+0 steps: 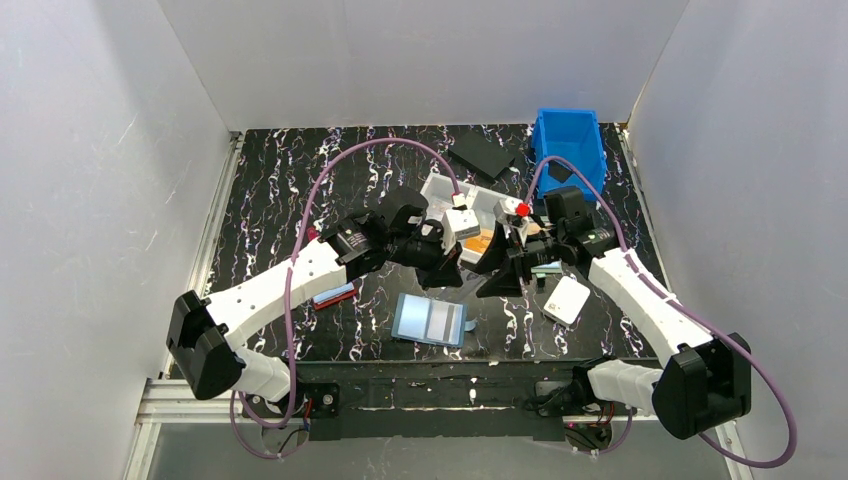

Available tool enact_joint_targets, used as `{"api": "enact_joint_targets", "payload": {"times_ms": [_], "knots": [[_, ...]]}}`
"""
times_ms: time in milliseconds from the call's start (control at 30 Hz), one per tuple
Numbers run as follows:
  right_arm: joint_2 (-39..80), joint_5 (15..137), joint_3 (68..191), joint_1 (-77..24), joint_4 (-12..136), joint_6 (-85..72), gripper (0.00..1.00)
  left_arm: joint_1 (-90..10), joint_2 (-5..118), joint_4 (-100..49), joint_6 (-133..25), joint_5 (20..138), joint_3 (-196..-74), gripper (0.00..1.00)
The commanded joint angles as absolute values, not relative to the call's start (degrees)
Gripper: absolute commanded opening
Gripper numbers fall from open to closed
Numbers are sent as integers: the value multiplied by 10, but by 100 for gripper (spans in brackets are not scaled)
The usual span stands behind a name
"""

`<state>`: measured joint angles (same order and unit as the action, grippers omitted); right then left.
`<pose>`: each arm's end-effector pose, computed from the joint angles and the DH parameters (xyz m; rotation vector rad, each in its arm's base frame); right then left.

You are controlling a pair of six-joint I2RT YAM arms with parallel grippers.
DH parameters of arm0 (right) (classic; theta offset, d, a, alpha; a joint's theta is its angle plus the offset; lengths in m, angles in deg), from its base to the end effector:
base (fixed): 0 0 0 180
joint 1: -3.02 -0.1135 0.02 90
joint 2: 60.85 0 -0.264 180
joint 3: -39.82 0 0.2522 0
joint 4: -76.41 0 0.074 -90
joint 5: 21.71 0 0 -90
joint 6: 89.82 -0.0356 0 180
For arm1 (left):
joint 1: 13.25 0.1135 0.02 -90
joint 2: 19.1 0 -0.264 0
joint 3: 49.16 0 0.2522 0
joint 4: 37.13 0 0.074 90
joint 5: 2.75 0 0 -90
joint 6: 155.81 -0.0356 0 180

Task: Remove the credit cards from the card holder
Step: Place the credit card in the storage box.

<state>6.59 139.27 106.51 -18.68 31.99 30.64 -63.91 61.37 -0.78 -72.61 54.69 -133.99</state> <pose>0.2024 0.1168 0.2933 -1.3718 1.4987 1.3244 0.1855 -0.2565 0.3379 1.3604 1.7459 -1.0443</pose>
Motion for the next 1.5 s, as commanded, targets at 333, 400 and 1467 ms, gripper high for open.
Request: {"api": "enact_joint_targets", "payload": {"times_ms": [333, 400, 1467], "knots": [[47, 1443, 1042, -206, 411, 239, 1, -640, 596, -61, -671, 557, -1324, 0], [41, 1444, 1039, -205, 418, 238, 1, -640, 594, -68, -663, 559, -1322, 0], [46, 1474, 959, -175, 695, -17, 1, -538, 546, -519, -369, 360, -1069, 34]]}}
